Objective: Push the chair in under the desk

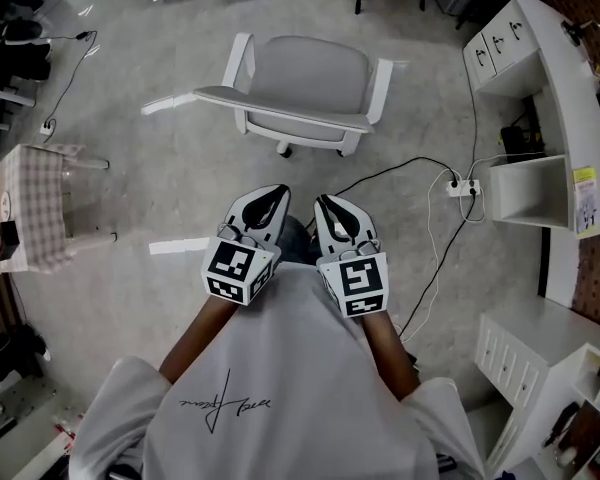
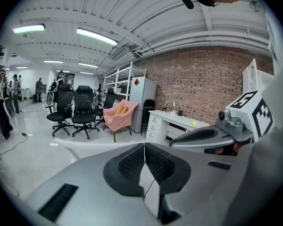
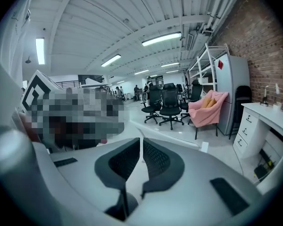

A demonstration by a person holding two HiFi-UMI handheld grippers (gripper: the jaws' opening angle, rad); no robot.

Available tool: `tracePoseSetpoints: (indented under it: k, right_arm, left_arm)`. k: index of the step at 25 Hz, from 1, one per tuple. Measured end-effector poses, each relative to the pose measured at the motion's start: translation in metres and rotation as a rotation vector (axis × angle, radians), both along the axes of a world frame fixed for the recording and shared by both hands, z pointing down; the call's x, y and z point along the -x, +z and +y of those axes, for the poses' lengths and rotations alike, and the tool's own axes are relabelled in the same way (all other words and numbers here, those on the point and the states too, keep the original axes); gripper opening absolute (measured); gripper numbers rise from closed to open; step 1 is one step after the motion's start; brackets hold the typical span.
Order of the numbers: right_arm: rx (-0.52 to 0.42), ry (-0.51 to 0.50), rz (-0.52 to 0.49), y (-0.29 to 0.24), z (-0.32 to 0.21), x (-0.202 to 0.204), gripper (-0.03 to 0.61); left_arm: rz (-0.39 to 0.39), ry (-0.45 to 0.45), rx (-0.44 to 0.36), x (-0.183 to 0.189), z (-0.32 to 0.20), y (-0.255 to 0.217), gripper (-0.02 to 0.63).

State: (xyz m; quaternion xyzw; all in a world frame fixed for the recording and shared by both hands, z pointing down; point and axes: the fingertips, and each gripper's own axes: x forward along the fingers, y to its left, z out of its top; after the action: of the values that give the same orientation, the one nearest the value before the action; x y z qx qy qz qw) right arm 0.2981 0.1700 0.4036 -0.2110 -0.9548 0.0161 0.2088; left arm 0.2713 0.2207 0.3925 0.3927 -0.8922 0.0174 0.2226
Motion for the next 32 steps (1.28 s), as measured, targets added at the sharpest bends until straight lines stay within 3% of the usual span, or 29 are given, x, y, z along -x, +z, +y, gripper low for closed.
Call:
tracePoseSetpoints:
  k: [12,18,28,32]
  right_arm:
    - [-0.017,-0.024,0.052,0.007,0.004,0.042,0.029]
    - [-0.038,-0.061,0.098,0.016,0.021,0.076,0.029]
    - [-0.057,-0.041,0.143,0.028,0.04,0.145,0.03]
    - [-0.081,-0.058,0.186,0.037,0.045,0.162,0.031]
  left_arm:
    - [0.002,0.023,0.03,0.052,0.006,0.009,0.007]
    - [-0.032,0.064,0.122,0.098,0.026,0.02,0.008]
    - [-0.005,0.102,0.178,0.166,0.058,0.034,0.008]
    - [-0.049,0.157,0.268,0.185,0.068,0.044,0.008]
